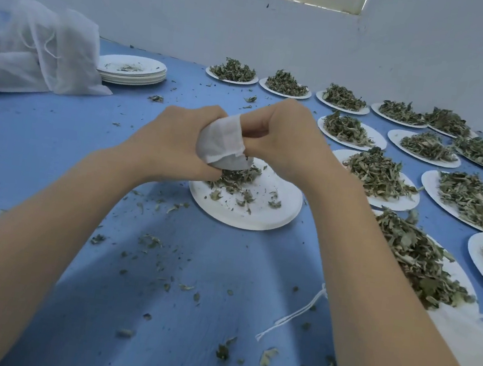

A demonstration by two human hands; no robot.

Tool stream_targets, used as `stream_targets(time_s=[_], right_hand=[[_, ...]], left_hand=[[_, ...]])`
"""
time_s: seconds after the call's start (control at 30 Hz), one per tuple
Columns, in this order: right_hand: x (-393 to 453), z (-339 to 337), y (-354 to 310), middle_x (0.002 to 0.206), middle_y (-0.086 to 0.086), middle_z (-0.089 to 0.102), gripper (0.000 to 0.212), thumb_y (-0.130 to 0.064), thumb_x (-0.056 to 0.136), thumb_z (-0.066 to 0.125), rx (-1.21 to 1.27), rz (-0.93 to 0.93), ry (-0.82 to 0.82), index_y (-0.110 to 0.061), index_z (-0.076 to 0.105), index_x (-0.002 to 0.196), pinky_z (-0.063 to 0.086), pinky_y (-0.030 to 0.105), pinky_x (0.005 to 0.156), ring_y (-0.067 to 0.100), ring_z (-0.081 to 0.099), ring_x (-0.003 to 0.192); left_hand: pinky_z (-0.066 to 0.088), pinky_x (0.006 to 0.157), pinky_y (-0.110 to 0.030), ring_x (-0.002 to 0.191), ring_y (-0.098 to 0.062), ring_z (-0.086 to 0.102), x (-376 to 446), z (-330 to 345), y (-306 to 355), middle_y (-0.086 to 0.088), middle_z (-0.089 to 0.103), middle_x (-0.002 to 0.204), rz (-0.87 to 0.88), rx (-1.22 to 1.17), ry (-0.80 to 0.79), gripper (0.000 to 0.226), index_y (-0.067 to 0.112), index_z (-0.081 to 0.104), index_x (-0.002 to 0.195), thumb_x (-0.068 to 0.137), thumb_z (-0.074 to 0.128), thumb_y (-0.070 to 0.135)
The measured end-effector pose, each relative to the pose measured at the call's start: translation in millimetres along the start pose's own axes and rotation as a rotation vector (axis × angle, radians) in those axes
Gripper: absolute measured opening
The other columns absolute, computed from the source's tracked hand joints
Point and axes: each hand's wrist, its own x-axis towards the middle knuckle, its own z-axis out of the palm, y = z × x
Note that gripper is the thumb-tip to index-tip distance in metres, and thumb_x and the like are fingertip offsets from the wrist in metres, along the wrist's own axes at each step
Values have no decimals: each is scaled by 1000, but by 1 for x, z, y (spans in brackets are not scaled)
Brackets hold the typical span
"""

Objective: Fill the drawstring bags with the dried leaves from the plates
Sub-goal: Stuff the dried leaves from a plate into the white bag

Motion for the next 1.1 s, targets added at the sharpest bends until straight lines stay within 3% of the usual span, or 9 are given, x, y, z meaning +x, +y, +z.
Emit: stream_targets(time_s=[0.17,0.3,0.43,0.5,0.6,0.77,0.9,0.97,1.1], right_hand=[[5,9,-12,51,-5,42,31,1,81,51,-106,11,-112,-19,56,58,28,11,42,3,35,43],[3,7,-11,63,4,53,20,-1,84,49,-26,15,-206,-9,61,71,34,11,50,5,41,54],[3,6,-5,46,-10,45,20,-4,83,57,16,7,-89,-11,66,66,26,9,42,3,35,42],[3,6,-3,57,-8,61,17,-7,82,62,65,-17,-12,-17,74,77,36,14,48,2,46,51],[1,5,1,87,-15,72,15,-17,84,67,205,-32,42,-26,75,94,49,14,81,-7,64,84],[7,17,20,99,-15,68,20,-23,93,55,33,103,166,-25,70,105,38,1,72,-5,58,89],[5,33,39,136,-1,52,36,-16,100,34,-374,217,-109,-20,52,132,36,27,98,19,46,123],[4,36,41,136,1,51,38,-14,101,31,-437,228,-234,-21,51,132,39,32,95,23,45,122],[5,20,34,134,-3,52,39,-18,99,34,-467,266,-288,-33,54,129,37,18,68,13,54,95]], left_hand=[[29,51,-7,58,5,47,0,-1,8,15,48,60,55,79,23,32,36,37,70,57,67,38],[32,52,-5,67,11,50,2,0,6,17,55,68,46,26,17,38,38,44,82,51,66,41],[36,53,-9,77,11,50,2,1,3,17,58,75,31,-39,14,47,42,46,88,52,76,46],[35,53,-19,71,4,51,1,-1,-1,15,55,72,13,-18,38,40,41,43,79,55,74,46],[36,54,-23,69,1,51,1,-4,-11,14,55,72,-20,-10,66,35,39,46,79,60,76,39],[36,54,-23,74,-14,49,-1,-10,-23,15,54,75,-53,58,107,35,37,44,80,64,75,37],[35,51,-23,73,-8,49,-2,-10,-27,16,54,77,-72,84,76,30,39,43,78,65,69,40],[39,54,-25,77,-10,49,-1,-8,-29,17,55,79,-74,74,72,32,39,45,86,66,69,39],[40,58,-28,80,-14,46,-1,-7,-30,18,53,77,-66,90,84,32,39,43,87,67,68,39]])
